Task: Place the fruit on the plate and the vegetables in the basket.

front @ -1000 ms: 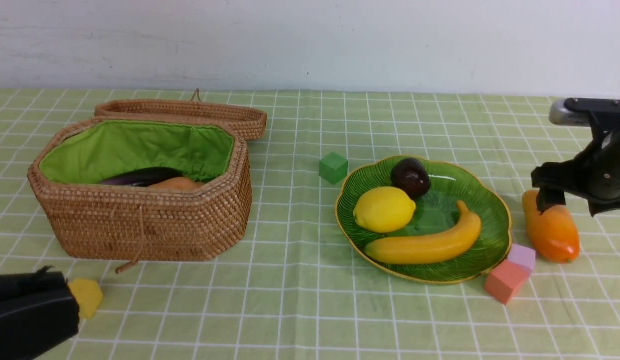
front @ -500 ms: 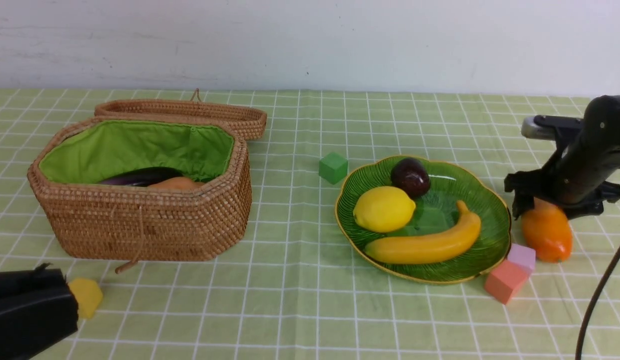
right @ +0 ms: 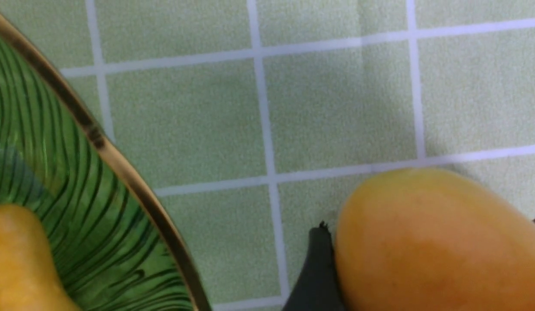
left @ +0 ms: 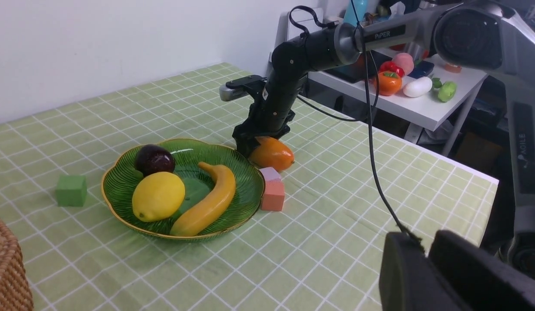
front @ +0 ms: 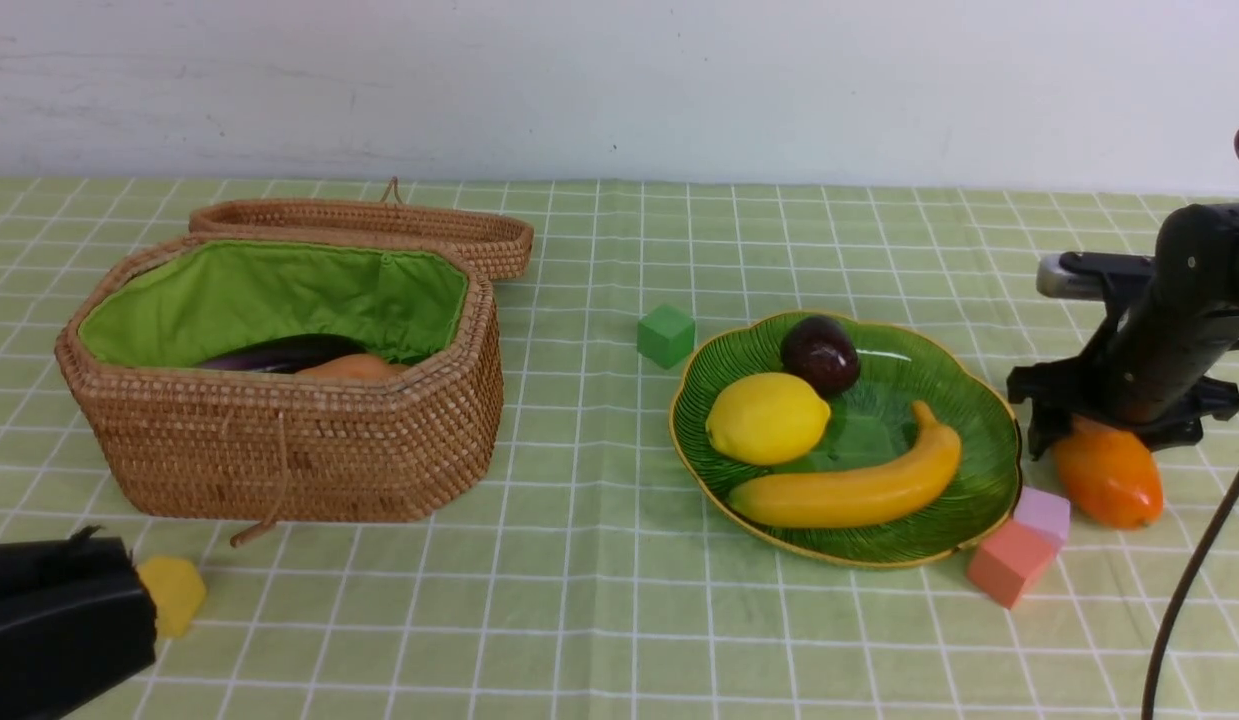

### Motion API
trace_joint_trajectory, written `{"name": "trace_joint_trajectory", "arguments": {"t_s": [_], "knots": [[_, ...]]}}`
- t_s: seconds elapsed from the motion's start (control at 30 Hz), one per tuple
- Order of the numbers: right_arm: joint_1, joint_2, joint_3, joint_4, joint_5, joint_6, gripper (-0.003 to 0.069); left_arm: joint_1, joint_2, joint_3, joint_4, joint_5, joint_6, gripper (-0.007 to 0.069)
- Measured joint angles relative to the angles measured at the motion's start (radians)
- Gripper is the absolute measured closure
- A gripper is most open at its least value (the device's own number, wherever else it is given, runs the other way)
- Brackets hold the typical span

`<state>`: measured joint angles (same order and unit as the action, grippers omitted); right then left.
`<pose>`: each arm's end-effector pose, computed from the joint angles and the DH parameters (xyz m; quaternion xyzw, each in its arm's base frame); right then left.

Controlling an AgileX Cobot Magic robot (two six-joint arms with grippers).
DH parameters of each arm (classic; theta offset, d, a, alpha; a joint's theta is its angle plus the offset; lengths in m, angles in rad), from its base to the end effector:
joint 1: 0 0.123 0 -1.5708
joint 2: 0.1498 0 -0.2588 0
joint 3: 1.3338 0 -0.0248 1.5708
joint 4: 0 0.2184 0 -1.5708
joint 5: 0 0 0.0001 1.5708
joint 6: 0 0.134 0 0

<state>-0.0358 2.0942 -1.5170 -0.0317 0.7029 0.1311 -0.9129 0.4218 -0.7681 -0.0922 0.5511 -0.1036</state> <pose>0.4147 -0.0176 0.1199 0.0719 0.9795 -0.0034 0.1882 0.0579 -0.0855 0.3617 0.2817 0.6916 -0.3615 0.5583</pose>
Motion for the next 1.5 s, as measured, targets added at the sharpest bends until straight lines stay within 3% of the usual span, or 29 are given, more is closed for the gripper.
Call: {"name": "trace_joint_trajectory", "arguments": {"t_s": [0.33,0.47,0.63,0.93,1.03,1.07,1.17,1.3,1.5], "knots": [[0.004,-0.094,-0.037,-0.038,0.074,-0.001,0.0109,0.0,0.0,0.0,0.017,0.0,0.0,0.0536],[0.033,-0.191,-0.051,0.05,0.107,-0.017,0.0109,0.0,0.0,0.0,0.019,0.001,0.0,0.0536],[0.141,-0.222,-0.055,0.193,0.108,-0.142,0.0109,0.0,0.0,0.0,0.019,0.001,0.0,0.0535],[0.232,-0.143,-0.055,0.224,0.063,-0.184,0.0106,0.0,0.0,0.0,0.021,0.003,0.0,0.0535],[0.239,-0.143,-0.055,0.225,0.039,-0.184,0.0058,0.0,0.0,0.0,0.022,0.003,0.0,0.0535],[0.245,-0.145,-0.055,0.228,0.027,-0.184,0.0005,0.0,0.0,0.0,0.022,0.003,0.0,0.0535],[0.249,-0.149,-0.055,0.23,0.025,-0.183,-0.0018,0.0,0.0,0.0,0.022,0.003,0.0,0.0534],[0.249,-0.17,-0.057,0.228,0.047,-0.183,0.0002,0.0,0.0,0.0,0.022,0.003,0.0,0.0533],[0.249,-0.269,-0.109,0.199,0.197,-0.183,0.0124,0.0,0.0,0.0,0.022,0.007,0.0,0.0533]]}}
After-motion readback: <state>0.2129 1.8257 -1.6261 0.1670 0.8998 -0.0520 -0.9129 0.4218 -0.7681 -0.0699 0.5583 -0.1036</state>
